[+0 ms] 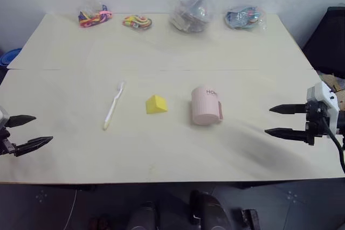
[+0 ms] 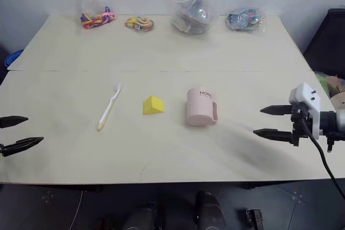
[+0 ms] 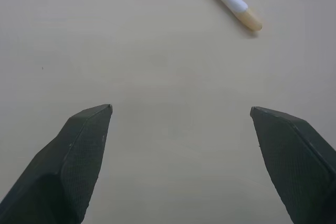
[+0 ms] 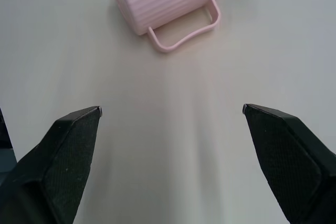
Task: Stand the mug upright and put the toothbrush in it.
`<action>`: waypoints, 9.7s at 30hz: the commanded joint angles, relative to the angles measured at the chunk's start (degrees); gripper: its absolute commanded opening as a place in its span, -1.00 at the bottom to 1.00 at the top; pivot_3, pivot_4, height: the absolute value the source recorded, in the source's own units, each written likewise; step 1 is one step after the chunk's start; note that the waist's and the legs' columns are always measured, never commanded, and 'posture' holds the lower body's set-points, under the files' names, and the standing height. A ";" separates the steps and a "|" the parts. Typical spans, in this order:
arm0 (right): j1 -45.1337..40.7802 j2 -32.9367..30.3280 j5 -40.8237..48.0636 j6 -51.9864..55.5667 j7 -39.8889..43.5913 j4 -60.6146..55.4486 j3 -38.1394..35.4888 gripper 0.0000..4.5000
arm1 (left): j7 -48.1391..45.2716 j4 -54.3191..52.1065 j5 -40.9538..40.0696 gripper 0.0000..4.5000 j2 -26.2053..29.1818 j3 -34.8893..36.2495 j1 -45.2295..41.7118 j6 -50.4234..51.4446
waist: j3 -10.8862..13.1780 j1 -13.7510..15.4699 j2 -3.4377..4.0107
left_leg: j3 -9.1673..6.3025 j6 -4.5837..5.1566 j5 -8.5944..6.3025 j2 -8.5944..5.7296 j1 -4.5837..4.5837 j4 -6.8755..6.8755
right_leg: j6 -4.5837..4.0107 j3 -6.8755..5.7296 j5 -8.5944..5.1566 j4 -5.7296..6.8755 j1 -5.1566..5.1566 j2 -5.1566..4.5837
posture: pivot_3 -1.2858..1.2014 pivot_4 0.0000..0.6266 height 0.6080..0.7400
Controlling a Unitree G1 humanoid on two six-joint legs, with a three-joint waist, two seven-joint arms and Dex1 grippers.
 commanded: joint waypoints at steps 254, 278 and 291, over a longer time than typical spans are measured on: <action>-10.77 10.09 33.17 21.77 -41.24 -35.81 -1.96 1.00 | 44.50 -4.67 -2.28 -0.94 -41.27 -25.44 -58.94 31.12 | -0.01 2.03 -0.44 | -0.34 -0.22 0.13 -0.31 -0.70 0.73 | 0.01 -0.62 0.01 0.27 -0.04 0.01 | 0.03 -0.52 1.00; -2.50 10.94 32.66 19.94 -44.48 -38.08 -8.33 1.00 | 37.95 -12.15 -11.96 0.03 -58.86 -31.43 -54.25 25.11 | -0.01 1.84 -0.44 | -0.30 -0.20 0.14 -0.31 -0.64 0.69 | 0.03 -0.61 0.02 0.25 -0.02 0.01 | 0.03 -0.52 1.00; 0.53 4.98 30.37 20.05 -28.57 -29.79 -8.00 1.00 | 14.34 -24.68 -20.92 0.99 -21.66 -24.75 -48.02 35.14 | -0.01 1.28 -0.37 | -0.24 -0.20 0.14 -0.20 -0.55 0.51 | -0.02 -0.53 -0.01 0.19 -0.05 0.17 | 0.03 -0.52 1.00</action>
